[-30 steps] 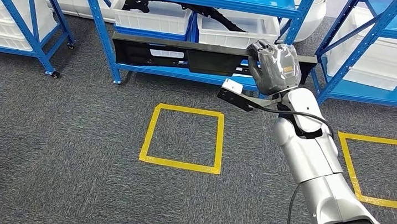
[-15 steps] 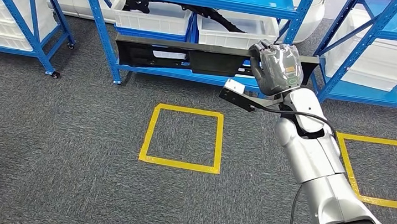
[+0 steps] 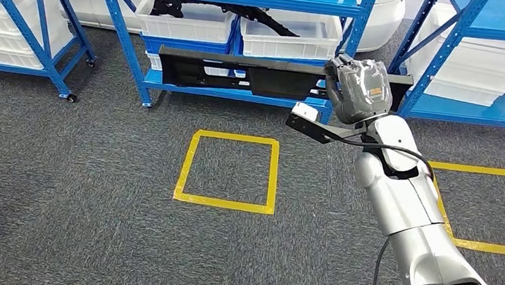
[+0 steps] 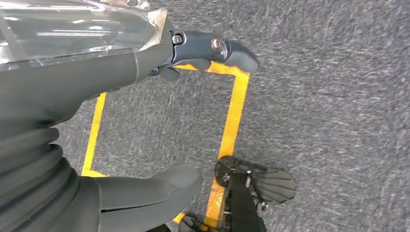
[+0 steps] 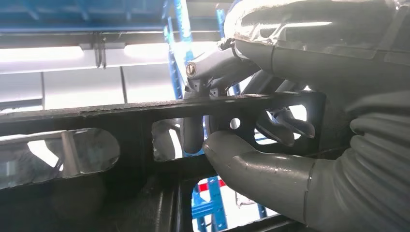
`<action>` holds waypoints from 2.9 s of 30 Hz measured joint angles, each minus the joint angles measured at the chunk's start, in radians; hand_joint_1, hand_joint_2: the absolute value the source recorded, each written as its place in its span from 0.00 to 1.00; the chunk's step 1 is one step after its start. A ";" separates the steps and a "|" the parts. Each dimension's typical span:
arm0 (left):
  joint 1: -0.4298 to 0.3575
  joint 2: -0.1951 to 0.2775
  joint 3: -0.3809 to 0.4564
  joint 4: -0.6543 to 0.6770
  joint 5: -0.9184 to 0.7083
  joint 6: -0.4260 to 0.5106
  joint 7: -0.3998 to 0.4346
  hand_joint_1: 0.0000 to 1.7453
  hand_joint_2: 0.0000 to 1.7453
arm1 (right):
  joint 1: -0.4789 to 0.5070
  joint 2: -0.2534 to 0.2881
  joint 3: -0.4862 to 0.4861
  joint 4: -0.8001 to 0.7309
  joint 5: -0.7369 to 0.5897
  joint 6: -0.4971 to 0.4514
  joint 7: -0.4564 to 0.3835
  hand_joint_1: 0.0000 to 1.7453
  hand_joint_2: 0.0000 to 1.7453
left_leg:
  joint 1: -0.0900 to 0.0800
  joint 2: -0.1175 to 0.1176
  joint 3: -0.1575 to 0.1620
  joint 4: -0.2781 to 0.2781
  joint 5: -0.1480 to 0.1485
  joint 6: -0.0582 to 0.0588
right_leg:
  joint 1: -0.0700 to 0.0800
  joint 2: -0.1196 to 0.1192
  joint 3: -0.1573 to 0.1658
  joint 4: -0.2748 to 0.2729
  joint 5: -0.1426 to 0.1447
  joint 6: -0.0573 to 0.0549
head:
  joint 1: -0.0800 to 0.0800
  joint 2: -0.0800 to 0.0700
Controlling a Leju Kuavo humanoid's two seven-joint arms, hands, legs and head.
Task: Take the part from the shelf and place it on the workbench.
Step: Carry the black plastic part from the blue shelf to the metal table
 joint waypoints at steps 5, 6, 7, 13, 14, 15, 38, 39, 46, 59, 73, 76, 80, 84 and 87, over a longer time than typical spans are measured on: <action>0.001 0.002 0.001 0.000 0.000 -0.002 0.000 0.00 1.00 | 0.000 0.002 0.000 0.000 0.001 0.001 0.000 1.00 1.00 | -0.008 -0.004 -0.081 0.246 -0.197 0.009 | 0.014 0.000 -0.040 -0.011 0.052 -0.039 | -0.007 0.000; 0.000 0.003 0.001 0.000 0.000 -0.002 0.000 0.00 1.00 | 0.001 0.002 0.000 0.000 0.001 0.001 0.000 1.00 1.00 | -0.010 -0.006 -0.083 0.285 -0.220 0.013 | 0.018 0.000 -0.051 -0.011 0.061 -0.041 | -0.007 0.000; 0.000 0.003 0.002 0.000 0.000 -0.003 0.000 0.00 1.00 | 0.003 0.002 0.000 0.000 0.001 0.001 0.000 1.00 1.00 | -0.012 -0.007 -0.066 0.287 -0.226 0.017 | 0.021 0.000 -0.061 -0.011 0.069 -0.040 | -0.007 0.000; -0.009 0.003 0.002 -0.002 -0.001 -0.003 -0.001 0.00 1.00 | -0.007 -0.001 -0.004 -0.006 0.000 0.002 0.000 1.00 1.00 | -0.032 -0.012 0.132 0.047 -0.191 0.047 | 0.033 -0.001 -0.094 -0.012 0.113 -0.009 | -0.001 0.000; -0.009 0.003 0.002 -0.002 -0.001 -0.003 -0.002 0.00 1.00 | -0.009 -0.001 -0.004 -0.006 0.000 0.002 0.000 1.00 1.00 | -0.036 -0.012 0.127 0.043 -0.180 0.055 | 0.033 -0.001 -0.095 -0.017 0.121 0.000 | 0.002 0.000; -0.009 0.003 0.002 -0.002 -0.001 -0.003 -0.002 0.00 1.00 | -0.010 -0.002 -0.004 -0.006 0.000 0.002 0.000 1.00 1.00 | -0.037 -0.010 0.123 0.039 -0.167 0.063 | 0.033 -0.001 -0.099 -0.018 0.126 0.007 | 0.002 0.000; -0.003 0.000 0.014 -0.002 -0.001 -0.002 -0.003 0.00 1.00 | -0.018 0.002 -0.002 -0.006 0.006 0.008 0.001 1.00 1.00 | -0.022 -0.010 -0.055 0.275 -0.203 0.008 | 0.021 -0.007 -0.022 -0.037 0.044 -0.045 | 0.011 0.000; -0.003 0.001 0.014 -0.002 -0.002 -0.001 -0.004 0.00 1.00 | -0.018 0.002 -0.002 -0.006 0.007 0.008 0.001 1.00 1.00 | -0.017 -0.009 -0.014 0.232 -0.183 0.002 | 0.017 -0.007 -0.032 -0.033 0.048 -0.040 | 0.011 0.000; 0.001 0.000 0.015 -0.002 -0.018 0.029 -0.020 0.00 1.00 | -0.028 0.000 -0.002 -0.006 0.013 0.009 0.002 1.00 1.00 | -0.021 -0.017 0.109 0.045 -0.171 0.031 | 0.030 -0.005 -0.067 -0.016 0.065 -0.015 | 0.013 0.000; 0.002 -0.001 0.015 -0.002 -0.023 0.038 -0.030 0.00 1.00 | -0.042 -0.024 -0.002 -0.006 0.033 0.021 0.009 1.00 1.00 | -0.034 -0.018 0.095 0.045 -0.153 0.058 | 0.023 -0.004 -0.070 -0.037 0.096 0.016 | 0.013 0.000; 0.034 0.001 0.044 -0.002 -0.002 0.049 -0.043 0.00 1.00 | -0.116 -0.144 -0.067 -0.055 -0.046 0.077 0.015 1.00 1.00 | -0.039 -0.017 0.088 0.049 -0.152 0.065 | 0.017 -0.003 -0.075 -0.039 0.103 0.027 | 0.013 0.000; 0.034 0.000 0.044 -0.002 -0.005 0.049 -0.043 0.00 1.00 | -0.122 -0.159 -0.079 -0.060 -0.053 0.068 0.013 1.00 1.00 | -0.035 -0.009 0.097 0.029 -0.138 0.078 | 0.018 -0.001 -0.084 -0.026 0.095 0.032 | 0.014 0.000; 0.033 -0.003 0.044 -0.002 -0.011 0.049 -0.045 0.00 1.00 | -0.119 -0.184 -0.095 -0.062 -0.069 0.049 0.015 1.00 1.00 | -0.032 0.013 0.101 0.012 -0.125 0.087 | 0.016 -0.001 -0.181 0.196 -0.010 0.021 | 0.017 0.000; 0.033 -0.007 0.044 -0.002 -0.013 0.049 -0.052 0.00 1.00 | -0.105 -0.211 -0.115 -0.066 -0.089 0.037 0.017 1.00 1.00 | -0.027 0.043 0.100 0.016 -0.127 0.075 | 0.007 -0.018 -0.127 0.135 0.012 0.053 | 0.017 0.000; 0.031 -0.006 0.048 -0.003 -0.005 0.035 -0.070 0.00 1.00 | -0.094 -0.223 -0.127 -0.080 -0.094 0.022 0.017 1.00 1.00 | -0.033 0.066 0.102 0.023 -0.135 0.050 | 0.011 -0.062 -0.048 -0.010 0.048 0.050 | 0.017 0.000</action>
